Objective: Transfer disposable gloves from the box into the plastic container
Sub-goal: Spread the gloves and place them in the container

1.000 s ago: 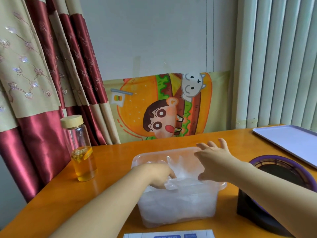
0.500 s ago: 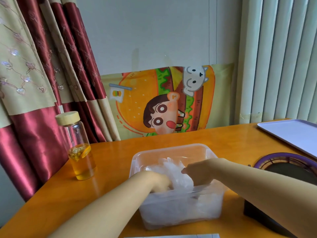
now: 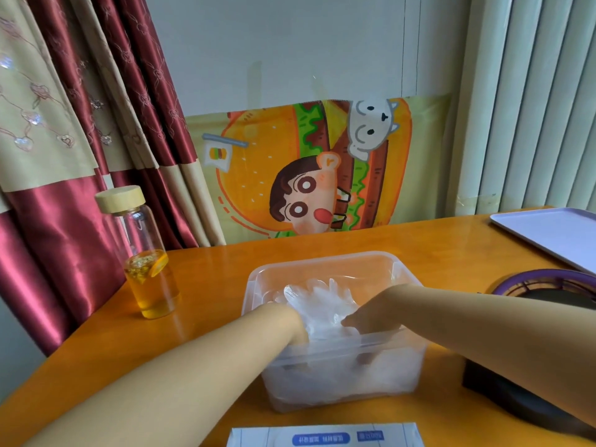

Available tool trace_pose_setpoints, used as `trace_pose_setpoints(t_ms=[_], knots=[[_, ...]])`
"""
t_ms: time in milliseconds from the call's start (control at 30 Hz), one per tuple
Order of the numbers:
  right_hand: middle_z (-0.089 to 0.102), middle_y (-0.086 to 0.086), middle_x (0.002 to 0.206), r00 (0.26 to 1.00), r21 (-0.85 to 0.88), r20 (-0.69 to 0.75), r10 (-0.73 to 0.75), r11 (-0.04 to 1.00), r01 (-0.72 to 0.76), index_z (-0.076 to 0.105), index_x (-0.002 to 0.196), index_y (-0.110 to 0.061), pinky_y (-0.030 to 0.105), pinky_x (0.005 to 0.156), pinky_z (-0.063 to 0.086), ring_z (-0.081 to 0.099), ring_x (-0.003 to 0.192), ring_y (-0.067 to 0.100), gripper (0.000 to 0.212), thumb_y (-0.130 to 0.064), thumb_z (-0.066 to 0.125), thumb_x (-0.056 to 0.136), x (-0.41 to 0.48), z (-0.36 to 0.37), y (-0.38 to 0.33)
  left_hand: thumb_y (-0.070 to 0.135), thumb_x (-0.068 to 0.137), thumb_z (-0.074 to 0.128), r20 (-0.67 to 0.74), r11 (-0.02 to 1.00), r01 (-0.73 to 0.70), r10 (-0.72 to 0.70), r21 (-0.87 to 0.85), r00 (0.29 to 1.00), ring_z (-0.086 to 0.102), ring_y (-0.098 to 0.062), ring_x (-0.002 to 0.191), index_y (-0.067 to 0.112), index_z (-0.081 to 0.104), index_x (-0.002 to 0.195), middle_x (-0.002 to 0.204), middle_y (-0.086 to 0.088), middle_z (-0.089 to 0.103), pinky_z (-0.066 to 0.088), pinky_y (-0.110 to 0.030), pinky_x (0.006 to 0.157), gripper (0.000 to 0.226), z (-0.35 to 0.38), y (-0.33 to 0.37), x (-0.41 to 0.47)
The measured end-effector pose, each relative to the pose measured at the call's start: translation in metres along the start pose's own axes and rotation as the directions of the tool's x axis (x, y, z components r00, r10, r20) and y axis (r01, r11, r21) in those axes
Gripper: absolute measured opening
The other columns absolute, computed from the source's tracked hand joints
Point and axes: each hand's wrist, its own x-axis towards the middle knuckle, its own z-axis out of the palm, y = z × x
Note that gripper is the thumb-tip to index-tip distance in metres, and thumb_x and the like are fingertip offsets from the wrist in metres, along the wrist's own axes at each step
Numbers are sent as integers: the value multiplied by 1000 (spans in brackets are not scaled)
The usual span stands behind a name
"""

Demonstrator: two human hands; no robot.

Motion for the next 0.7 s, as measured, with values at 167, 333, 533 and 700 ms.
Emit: trace_pose_setpoints(t_ms=[167,333,533,700], knots=[[26,4,154,1000,-16,16,12,1000,-11,19,150,-22,44,114,26,27,140,29,86,-60,58,83,0,1,-2,29,104,34,13,991,-41,39,128,999,13,-33,145,15,18,153,160,-11,9,24,-42,114,53,1,-1,1],[25,3,155,999,-32,38,20,999,-19,17,151,-24,46,114,25,25,140,30,90,-62,59,81,2,-2,0,30,104,31,-6,974,-204,206,94,979,32,-28,139,14,30,150,155,-4,30,29,-38,110,49,-11,-13,-8],[22,3,156,999,-33,49,18,999,-16,17,151,-23,46,115,23,22,142,31,91,-63,58,81,4,0,0,34,100,39,5,966,-160,162,202,987,40,-36,129,9,41,142,143,-12,41,37,-41,104,49,6,-11,13],[24,4,155,999,-30,46,8,1000,-6,20,151,-22,45,115,23,23,142,30,85,-59,57,84,1,-1,1,20,102,41,-13,974,-96,101,204,995,37,-39,132,4,47,136,145,-16,39,34,-48,104,38,4,-2,10]])
